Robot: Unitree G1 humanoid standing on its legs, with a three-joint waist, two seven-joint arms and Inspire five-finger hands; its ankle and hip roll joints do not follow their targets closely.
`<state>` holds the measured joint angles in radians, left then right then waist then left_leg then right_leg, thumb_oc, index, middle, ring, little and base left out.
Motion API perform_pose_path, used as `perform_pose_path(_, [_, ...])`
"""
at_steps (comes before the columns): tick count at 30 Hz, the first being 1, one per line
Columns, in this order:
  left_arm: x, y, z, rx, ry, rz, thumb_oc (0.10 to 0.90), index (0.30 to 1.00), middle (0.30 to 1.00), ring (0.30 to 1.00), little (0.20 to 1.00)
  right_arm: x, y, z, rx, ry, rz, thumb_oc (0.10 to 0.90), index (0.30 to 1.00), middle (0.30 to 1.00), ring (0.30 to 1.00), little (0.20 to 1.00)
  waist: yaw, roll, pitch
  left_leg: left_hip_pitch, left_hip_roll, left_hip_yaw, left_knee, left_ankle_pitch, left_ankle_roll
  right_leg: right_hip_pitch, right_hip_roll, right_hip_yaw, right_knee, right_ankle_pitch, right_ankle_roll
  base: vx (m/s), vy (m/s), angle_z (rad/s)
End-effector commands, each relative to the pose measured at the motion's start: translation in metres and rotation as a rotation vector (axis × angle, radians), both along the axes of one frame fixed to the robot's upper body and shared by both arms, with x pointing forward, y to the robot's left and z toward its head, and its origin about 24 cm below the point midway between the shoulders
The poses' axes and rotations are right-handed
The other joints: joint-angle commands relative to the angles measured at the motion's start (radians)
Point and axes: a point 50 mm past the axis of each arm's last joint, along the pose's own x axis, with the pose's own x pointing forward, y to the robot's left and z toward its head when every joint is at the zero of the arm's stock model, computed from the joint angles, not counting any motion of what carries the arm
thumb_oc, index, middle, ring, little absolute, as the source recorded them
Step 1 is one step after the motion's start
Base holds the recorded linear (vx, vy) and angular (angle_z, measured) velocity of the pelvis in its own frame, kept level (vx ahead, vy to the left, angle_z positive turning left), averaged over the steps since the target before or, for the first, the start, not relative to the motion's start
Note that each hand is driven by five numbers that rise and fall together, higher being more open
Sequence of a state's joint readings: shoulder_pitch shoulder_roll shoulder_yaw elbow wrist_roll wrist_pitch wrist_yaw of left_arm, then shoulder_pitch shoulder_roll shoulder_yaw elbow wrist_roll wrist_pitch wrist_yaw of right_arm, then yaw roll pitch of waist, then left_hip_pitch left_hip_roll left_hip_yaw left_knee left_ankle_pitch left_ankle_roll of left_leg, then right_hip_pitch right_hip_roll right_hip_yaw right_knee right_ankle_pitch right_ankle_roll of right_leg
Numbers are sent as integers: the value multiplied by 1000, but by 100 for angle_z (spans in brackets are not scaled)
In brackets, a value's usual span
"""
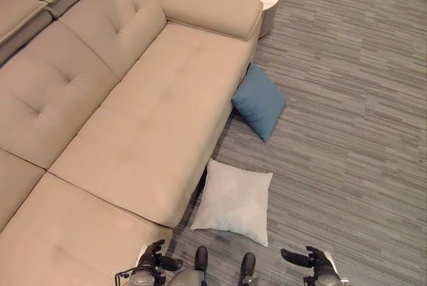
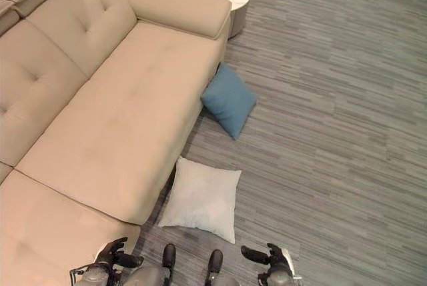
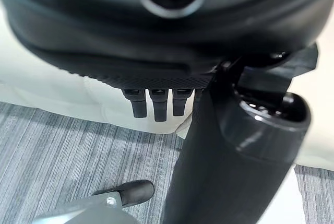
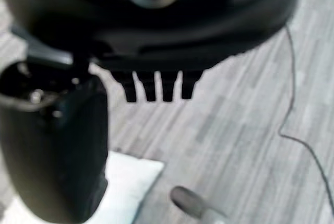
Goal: Pick up all the scattered cushions and arrange them neatly on the sofa.
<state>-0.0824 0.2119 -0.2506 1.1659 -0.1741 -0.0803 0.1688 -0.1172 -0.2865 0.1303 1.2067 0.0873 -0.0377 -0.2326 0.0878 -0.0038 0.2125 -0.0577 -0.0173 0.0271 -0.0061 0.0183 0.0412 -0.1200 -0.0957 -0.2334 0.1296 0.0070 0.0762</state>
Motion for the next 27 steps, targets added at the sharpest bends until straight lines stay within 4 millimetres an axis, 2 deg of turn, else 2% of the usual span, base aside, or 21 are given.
perform_pose_path(1, [3,16,5,46,-36,48,800,900,900,900,900,-1,-9,5,-43,-26,12,800,900,900,900,900,5,-5,5,-55,-25,-54,96,-114,5,-23,-60,-18,206,-61,84,91,25,-12])
perform_pose_path(5, [4,17,6,53,-45,47,800,900,900,900,900,1,-9,5,-44,-28,30,800,900,900,900,900,-18,0,15,-10,-26,-59,54,-112,3,-75,-39,-30,119,-44,58,108,-38,-14])
perform_pose_path(6, [5,17,6,58,-33,18,800,900,900,900,900,-3,-10,4,-47,-8,35,800,900,900,900,900,-29,-11,10,7,-39,-65,59,-126,-3,-63,-27,-28,30,-42,50,99,-65,-5])
perform_pose_path(8, [2,15,4,55,-26,17,800,900,900,900,900,-8,-11,2,-45,4,25,800,900,900,900,900,-34,-16,7,12,-43,-64,69,-137,-8,-37,-25,-32,-23,-39,50,103,-95,11])
perform_pose_path(10, [3,9,4,36,-34,16,800,900,900,900,900,-15,-13,0,-45,11,3,800,900,900,900,900,-37,-20,-3,1,-43,-66,116,-146,-35,4,-5,-21,-50,-46,36,89,-145,33])
perform_pose_path(11, [3,9,4,36,-34,16,800,900,900,900,900,-15,-13,0,-45,11,3,800,900,900,900,900,-38,-20,-3,-1,-43,-67,118,-147,-35,4,-5,-22,-51,-46,36,63,-129,37])
perform_pose_path(13, [5,3,3,20,-33,-5,800,900,900,900,900,-15,-16,2,-44,-2,-20,800,900,900,900,900,-38,-29,10,-57,-38,-59,233,-139,-69,37,-6,-29,-69,-58,14,4,-99,24])
perform_pose_path(15, [11,-1,5,3,-49,-3,800,900,900,900,900,-11,-20,5,-49,-20,-37,800,900,900,900,900,-21,-32,43,-166,-38,-76,413,-85,-95,68,3,-32,-95,-56,-14,-46,-91,36])
perform_pose_path(16, [11,-1,5,3,-49,-3,800,900,900,900,900,-11,-20,5,-49,-21,-37,800,900,900,900,900,-21,-31,43,-168,-38,-76,416,-87,-95,68,3,-32,-95,-56,-14,13,-64,31])
perform_pose_path(19, [10,-3,4,-1,-43,-9,800,900,900,900,900,-12,-22,5,-52,-19,-47,800,900,900,900,900,-18,-39,41,-187,-27,-91,381,-122,-82,88,5,-34,-120,-65,-12,99,-21,-10])
perform_pose_path(21, [11,-3,4,1,-43,-11,800,900,900,900,900,-12,-23,6,-56,-22,-53,800,900,900,900,900,-19,-42,40,-196,-20,-85,349,-124,-81,93,5,-37,-125,-68,-8,133,25,6])
perform_pose_path(22, [10,-3,3,9,-31,-20,800,900,900,900,900,-13,-25,6,-64,-19,-51,800,900,900,900,900,-18,-34,34,-178,-9,-94,241,-100,-81,104,18,-33,-135,-77,-1,168,71,9])
perform_pose_path(24, [9,-5,2,11,-20,-33,800,900,900,900,900,-15,-24,5,-65,-6,-44,800,900,900,900,900,-25,-26,24,-158,-4,-117,189,-83,-84,105,23,-24,-128,-86,1,208,135,-3])
perform_pose_path(27, [12,-8,3,11,-35,-52,800,900,900,900,900,-17,-22,3,-66,6,-31,800,900,900,900,900,-33,-21,17,-138,-9,-102,149,-79,-79,100,16,-16,-128,-84,5,105,111,-17])
